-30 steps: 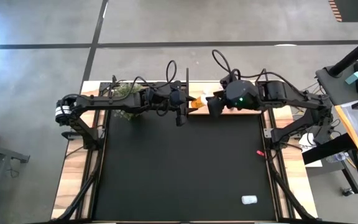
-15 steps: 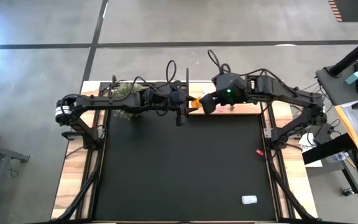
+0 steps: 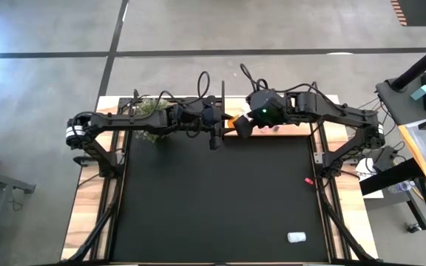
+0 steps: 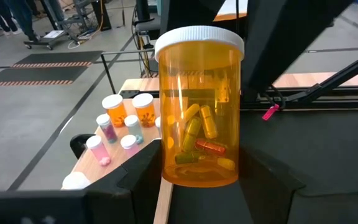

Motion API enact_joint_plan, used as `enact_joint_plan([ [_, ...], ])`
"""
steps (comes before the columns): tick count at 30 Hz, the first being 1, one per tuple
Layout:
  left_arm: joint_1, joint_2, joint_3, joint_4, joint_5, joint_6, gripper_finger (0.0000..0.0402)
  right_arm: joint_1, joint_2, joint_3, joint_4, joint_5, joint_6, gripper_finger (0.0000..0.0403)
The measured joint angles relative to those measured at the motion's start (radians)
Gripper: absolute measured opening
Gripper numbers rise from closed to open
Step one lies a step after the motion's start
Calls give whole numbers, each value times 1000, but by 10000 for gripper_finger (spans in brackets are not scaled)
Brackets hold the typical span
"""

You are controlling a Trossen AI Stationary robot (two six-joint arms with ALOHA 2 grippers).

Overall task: Pick and place medicine bottles onto shelf by color
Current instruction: Put the orange pill bottle on the shelf aligned with the other orange pill bottles

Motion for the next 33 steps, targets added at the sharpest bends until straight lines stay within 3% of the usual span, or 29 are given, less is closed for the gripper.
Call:
enact_joint_plan([
  [13, -1, 0, 0, -2, 0, -1, 171, 0, 0, 0, 2, 7, 2, 184],
  [33, 0, 0, 0, 3, -6, 0, 172, 0, -7, 0, 4, 2, 1, 193],
])
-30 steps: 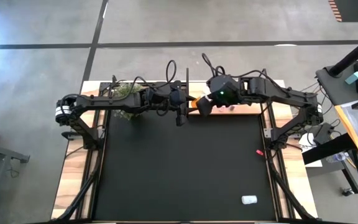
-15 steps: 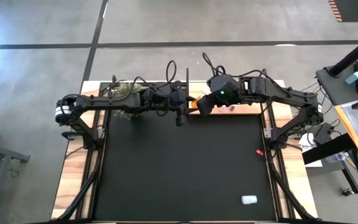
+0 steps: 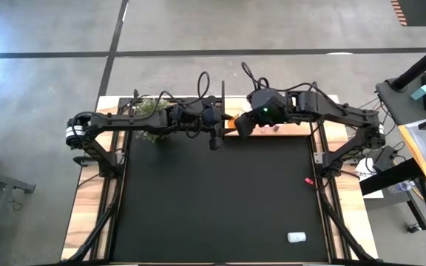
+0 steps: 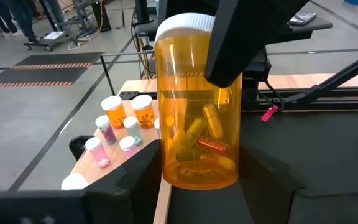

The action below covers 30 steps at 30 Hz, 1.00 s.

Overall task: Pick and place medicine bottles onto shelf by color
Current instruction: Put the orange pill bottle on the shelf aligned with the other orange pill bottles

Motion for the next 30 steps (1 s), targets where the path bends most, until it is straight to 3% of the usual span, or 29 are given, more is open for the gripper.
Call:
enact_joint_plan([
  [20, 1, 0, 9, -2, -10, 3, 275, 0, -35, 0, -50, -5, 1, 192],
  [26, 1, 0, 9, -2, -11, 3, 276, -12, -67, 0, -163, -1, 15, 192],
  [30, 1, 0, 8, -2, -11, 2, 276, -30, -78, 0, -335, 1, 59, 192],
])
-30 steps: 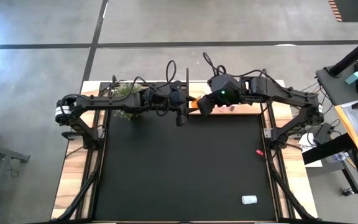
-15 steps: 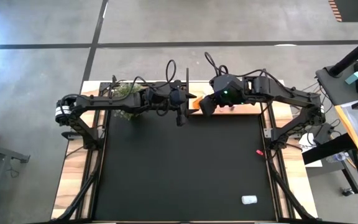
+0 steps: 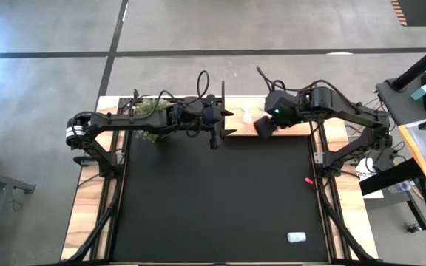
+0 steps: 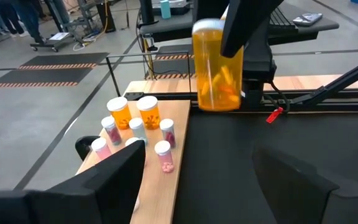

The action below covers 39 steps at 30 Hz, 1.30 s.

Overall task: Pick and place medicine bottles onto shelf by color
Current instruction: Put the orange pill bottle on the shelf aligned with the other orange pill bottles

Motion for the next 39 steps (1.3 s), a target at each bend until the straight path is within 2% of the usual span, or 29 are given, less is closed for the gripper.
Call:
enact_joint_plan([
  [4, 0, 0, 0, 0, 0, 0, 276, -9, 3, -3, -230, 40, 62, 192],
  [9, 0, 0, -1, 0, 0, -3, 276, -15, -37, -74, -198, 1, 63, 192],
  [25, 0, 0, -2, 0, 1, -3, 276, -124, -94, -381, -212, 57, 100, 192],
  [32, 0, 0, -2, 0, 2, -3, 276, -228, -100, -541, -135, 77, 41, 192],
  [39, 0, 0, -3, -1, 2, -3, 276, -327, -125, -661, 74, 77, -10, 192],
])
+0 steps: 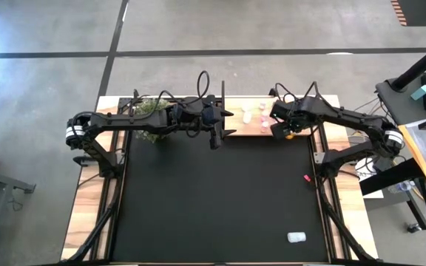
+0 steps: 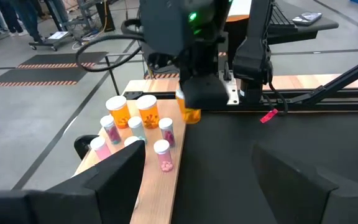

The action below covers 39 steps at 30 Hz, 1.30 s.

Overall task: Pick and place medicine bottles onto shelf by color
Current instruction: Put the orange pill bottle on the shelf aligned with the other orange pill bottles

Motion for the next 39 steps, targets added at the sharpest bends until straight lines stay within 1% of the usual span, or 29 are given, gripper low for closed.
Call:
enact_joint_plan([
  [5, 0, 0, 0, 0, 0, 0, 277, -61, -1, -70, 103, 0, -26, 192],
  [10, 0, 0, 0, 0, 0, 1, 277, -98, -1, -113, 172, 0, -38, 192],
  [15, 0, 0, 0, 0, 0, 3, 277, -128, -1, -135, 211, 4, -49, 192],
  [18, 0, 0, 0, 0, 0, 3, 277, -147, -1, -139, 228, 28, -51, 192],
  [25, 0, 0, 0, 0, 0, 3, 277, -190, 0, -139, 261, 30, -78, 192],
  [30, 0, 0, 0, 0, 0, 3, 277, -200, 0, -139, 273, 29, -98, 209],
  [39, 0, 0, 0, 0, 0, 3, 277, -199, 1, -139, 273, 27, -109, 256],
])
